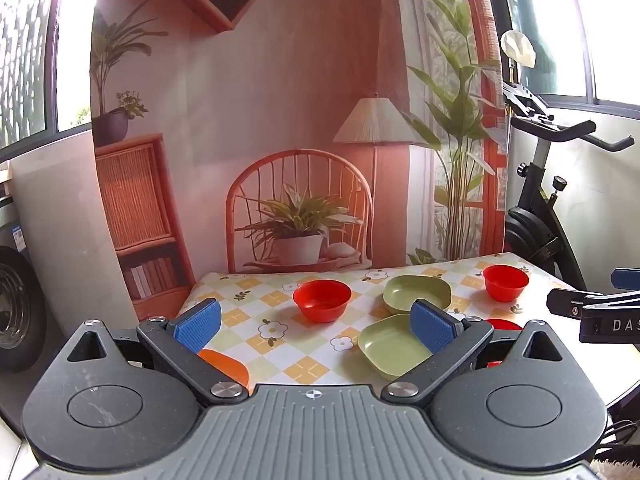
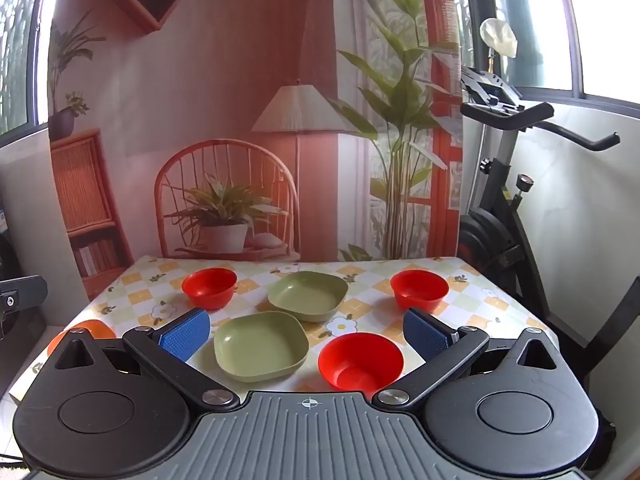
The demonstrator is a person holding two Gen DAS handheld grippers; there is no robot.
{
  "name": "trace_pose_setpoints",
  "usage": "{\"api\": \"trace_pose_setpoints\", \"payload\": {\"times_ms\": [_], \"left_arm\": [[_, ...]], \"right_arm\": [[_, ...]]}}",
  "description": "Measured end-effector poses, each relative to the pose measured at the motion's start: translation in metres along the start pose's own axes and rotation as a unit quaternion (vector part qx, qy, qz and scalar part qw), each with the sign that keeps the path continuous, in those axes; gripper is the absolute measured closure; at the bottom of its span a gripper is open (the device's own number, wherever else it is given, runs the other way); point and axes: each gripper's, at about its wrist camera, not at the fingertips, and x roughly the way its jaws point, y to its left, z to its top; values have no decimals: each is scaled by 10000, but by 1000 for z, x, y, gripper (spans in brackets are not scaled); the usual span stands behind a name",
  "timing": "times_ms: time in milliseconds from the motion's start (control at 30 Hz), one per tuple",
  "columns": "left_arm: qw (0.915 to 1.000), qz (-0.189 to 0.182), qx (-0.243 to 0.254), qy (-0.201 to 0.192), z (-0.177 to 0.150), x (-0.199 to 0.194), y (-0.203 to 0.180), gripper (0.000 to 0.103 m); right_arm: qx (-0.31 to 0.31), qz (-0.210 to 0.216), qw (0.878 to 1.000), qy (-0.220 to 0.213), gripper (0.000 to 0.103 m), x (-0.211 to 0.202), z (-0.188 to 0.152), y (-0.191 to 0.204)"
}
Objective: Organize plates and bowls
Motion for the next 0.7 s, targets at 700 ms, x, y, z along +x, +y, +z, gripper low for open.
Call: {"api": "trace_pose_setpoints", "payload": {"times_ms": [700], "left_arm": [[10000,-12,-44,25,-4,3,1,1]], "right_arm": [[-4,-3,10000,6,0,1,-1,2]]}}
